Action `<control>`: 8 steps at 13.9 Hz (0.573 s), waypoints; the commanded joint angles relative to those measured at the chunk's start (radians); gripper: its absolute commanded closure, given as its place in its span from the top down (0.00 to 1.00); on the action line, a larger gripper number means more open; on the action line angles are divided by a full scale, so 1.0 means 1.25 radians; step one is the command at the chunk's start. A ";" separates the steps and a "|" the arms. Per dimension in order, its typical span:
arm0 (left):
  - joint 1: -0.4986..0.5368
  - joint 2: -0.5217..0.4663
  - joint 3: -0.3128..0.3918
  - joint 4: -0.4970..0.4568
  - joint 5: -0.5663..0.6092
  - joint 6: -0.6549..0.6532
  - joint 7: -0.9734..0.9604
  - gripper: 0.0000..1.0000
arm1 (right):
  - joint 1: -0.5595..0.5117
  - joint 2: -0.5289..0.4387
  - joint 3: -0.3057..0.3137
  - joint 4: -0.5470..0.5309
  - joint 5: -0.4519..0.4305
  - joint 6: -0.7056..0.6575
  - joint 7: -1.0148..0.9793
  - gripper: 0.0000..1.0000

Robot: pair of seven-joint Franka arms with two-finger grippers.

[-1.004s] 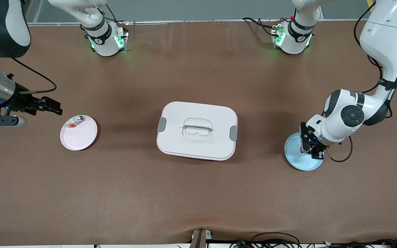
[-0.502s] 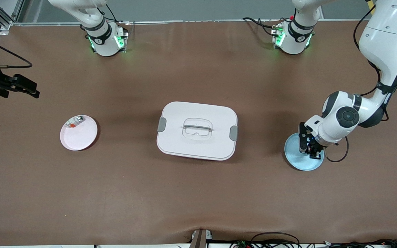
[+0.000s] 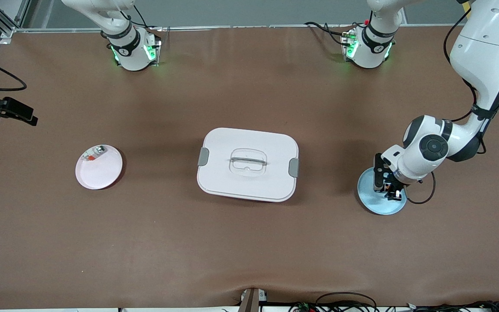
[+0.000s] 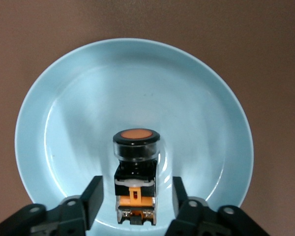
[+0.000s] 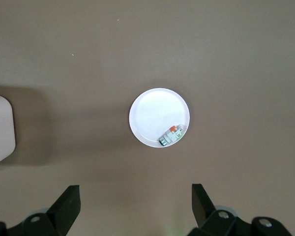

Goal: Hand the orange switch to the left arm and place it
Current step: 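Open the left gripper to release the switch on the blue plate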

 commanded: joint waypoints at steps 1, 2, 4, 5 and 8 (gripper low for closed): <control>0.005 -0.001 -0.009 0.008 0.011 0.009 -0.056 1.00 | -0.011 -0.035 0.013 -0.026 0.000 -0.001 -0.006 1.00; 0.007 -0.013 -0.011 0.011 0.006 0.002 -0.084 1.00 | -0.012 -0.035 0.013 -0.026 0.002 -0.002 -0.006 1.00; 0.010 -0.042 -0.021 0.011 -0.018 -0.031 -0.153 1.00 | -0.012 -0.037 0.014 -0.027 0.012 -0.001 -0.006 1.00; 0.010 -0.057 -0.033 0.018 -0.054 -0.066 -0.192 1.00 | -0.012 -0.037 0.013 -0.031 0.020 0.000 -0.006 1.00; 0.012 -0.097 -0.043 0.081 -0.143 -0.184 -0.249 1.00 | -0.012 -0.078 0.012 -0.090 0.020 0.035 -0.007 1.00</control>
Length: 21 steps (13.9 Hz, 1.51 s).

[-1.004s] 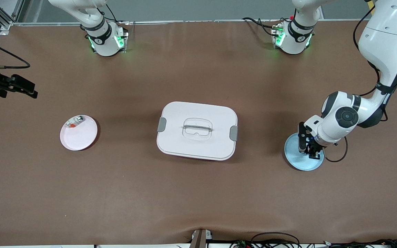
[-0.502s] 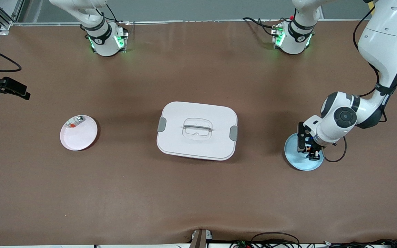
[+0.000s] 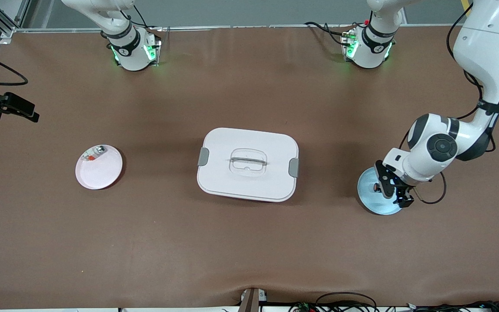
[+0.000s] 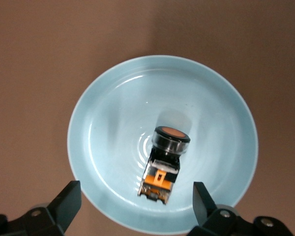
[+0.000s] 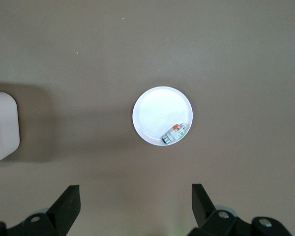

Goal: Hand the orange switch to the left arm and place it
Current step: 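Open the left gripper to release the switch on the blue plate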

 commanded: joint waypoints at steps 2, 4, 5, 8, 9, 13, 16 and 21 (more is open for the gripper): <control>0.011 -0.071 -0.012 0.057 -0.127 -0.131 -0.050 1.00 | -0.009 -0.105 0.009 -0.141 0.012 0.088 -0.007 1.00; 0.015 -0.095 -0.011 0.084 -0.142 -0.187 -0.115 1.00 | -0.008 -0.119 0.010 -0.161 0.013 0.102 -0.007 1.00; 0.014 -0.109 -0.011 0.096 -0.142 -0.217 -0.164 1.00 | -0.008 -0.117 0.010 -0.157 0.013 0.099 -0.007 1.00; 0.007 -0.127 -0.024 0.108 -0.141 -0.263 -0.325 1.00 | -0.014 -0.113 0.008 -0.141 0.013 0.080 -0.002 1.00; 0.007 -0.132 -0.029 0.108 -0.141 -0.263 -0.383 1.00 | -0.013 -0.110 0.008 -0.136 0.013 0.073 0.002 1.00; 0.006 -0.136 -0.039 0.186 -0.142 -0.340 -0.548 1.00 | -0.014 -0.110 0.008 -0.131 0.013 0.059 -0.004 1.00; 0.005 -0.141 -0.054 0.225 -0.142 -0.398 -0.699 1.00 | -0.011 -0.109 0.010 -0.126 0.012 0.059 -0.002 1.00; 0.006 -0.170 -0.078 0.254 -0.144 -0.438 -0.931 1.00 | -0.012 -0.108 0.010 -0.120 0.012 0.059 -0.004 1.00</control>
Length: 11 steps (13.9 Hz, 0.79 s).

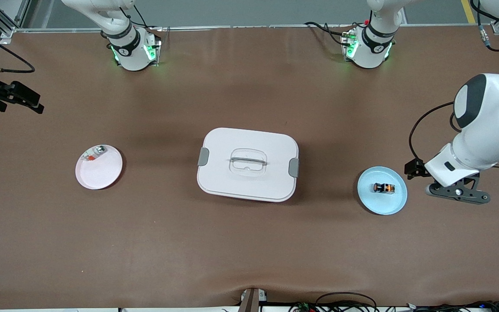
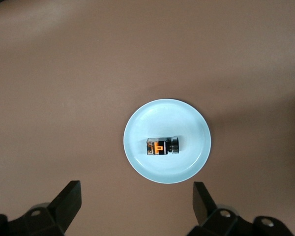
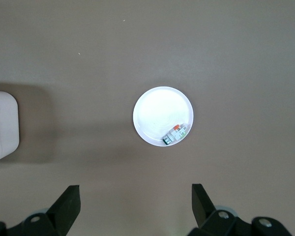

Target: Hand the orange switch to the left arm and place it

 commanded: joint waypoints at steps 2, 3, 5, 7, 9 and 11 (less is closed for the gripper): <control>0.003 -0.055 -0.021 0.014 -0.018 -0.082 -0.147 1.00 | -0.013 -0.008 0.006 0.007 0.012 -0.011 -0.006 1.00; 0.003 -0.065 -0.028 0.015 -0.018 -0.092 -0.158 1.00 | -0.015 -0.008 0.006 0.007 0.012 -0.011 -0.006 1.00; 0.005 -0.086 -0.036 0.038 -0.019 -0.120 -0.157 1.00 | -0.013 -0.008 0.006 0.007 0.012 -0.011 -0.006 1.00; -0.003 -0.096 -0.027 0.070 -0.015 -0.143 -0.143 1.00 | -0.013 -0.008 0.006 0.007 0.012 -0.011 -0.006 1.00; -0.080 -0.136 0.053 0.063 -0.018 -0.158 -0.144 1.00 | -0.013 -0.008 0.006 0.007 0.012 -0.011 -0.006 1.00; -0.146 -0.166 0.139 0.065 -0.050 -0.198 -0.110 1.00 | -0.013 -0.008 0.006 0.007 0.012 -0.011 -0.006 1.00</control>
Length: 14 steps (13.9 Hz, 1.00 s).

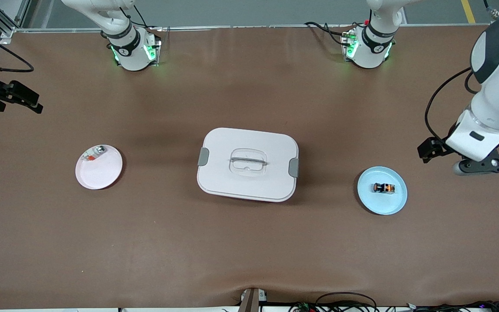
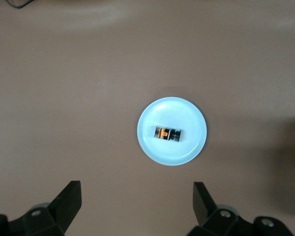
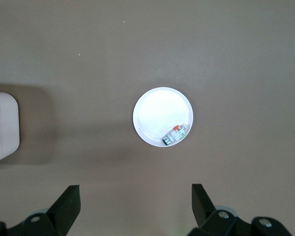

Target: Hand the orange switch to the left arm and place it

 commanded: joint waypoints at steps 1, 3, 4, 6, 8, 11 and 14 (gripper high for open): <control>-0.088 -0.052 0.117 -0.004 -0.067 -0.041 0.059 1.00 | -0.013 -0.008 0.007 0.005 0.010 -0.011 -0.006 1.00; -0.161 -0.075 0.212 -0.004 -0.101 -0.068 0.090 1.00 | -0.012 -0.007 0.007 0.005 0.012 -0.011 -0.006 1.00; -0.185 -0.090 0.241 -0.005 -0.117 -0.081 0.098 1.00 | -0.012 -0.008 0.007 0.005 0.012 -0.011 -0.006 1.00; -0.195 -0.111 0.257 -0.006 -0.141 -0.107 0.101 1.00 | -0.012 -0.007 0.007 0.005 0.010 -0.011 -0.006 1.00; -0.197 -0.129 0.257 -0.011 -0.143 -0.123 0.100 1.00 | -0.012 -0.007 0.007 0.005 0.010 -0.011 -0.006 1.00; -0.201 -0.154 0.257 -0.023 -0.148 -0.135 0.100 1.00 | -0.012 -0.007 0.007 0.005 0.010 -0.011 -0.006 1.00; -0.198 -0.160 0.256 -0.022 -0.165 -0.146 0.101 1.00 | -0.012 -0.007 0.007 0.005 0.010 -0.010 -0.006 1.00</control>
